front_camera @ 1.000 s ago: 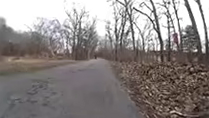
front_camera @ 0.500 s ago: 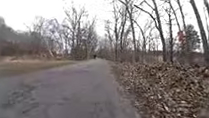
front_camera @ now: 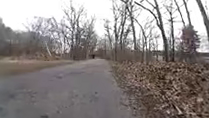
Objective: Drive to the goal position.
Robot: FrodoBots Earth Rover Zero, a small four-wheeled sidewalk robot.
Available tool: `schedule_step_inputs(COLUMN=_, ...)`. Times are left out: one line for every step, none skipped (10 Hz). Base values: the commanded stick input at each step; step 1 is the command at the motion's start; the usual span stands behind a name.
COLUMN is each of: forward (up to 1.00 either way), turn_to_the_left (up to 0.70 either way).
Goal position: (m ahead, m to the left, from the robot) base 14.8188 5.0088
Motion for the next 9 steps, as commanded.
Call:
schedule_step_inputs(forward=1.0, turn_to_the_left=0.0)
schedule_step_inputs(forward=1.0, turn_to_the_left=0.0)
schedule_step_inputs(forward=1.0, turn_to_the_left=0.0)
schedule_step_inputs(forward=1.0, turn_to_the_left=0.0)
schedule_step_inputs(forward=1.0, turn_to_the_left=0.0)
schedule_step_inputs(forward=1.0, turn_to_the_left=0.0)
schedule_step_inputs(forward=1.0, turn_to_the_left=0.0)
schedule_step_inputs(forward=1.0, turn_to_the_left=0.0)
schedule_step_inputs(forward=1.0, turn_to_the_left=0.0)
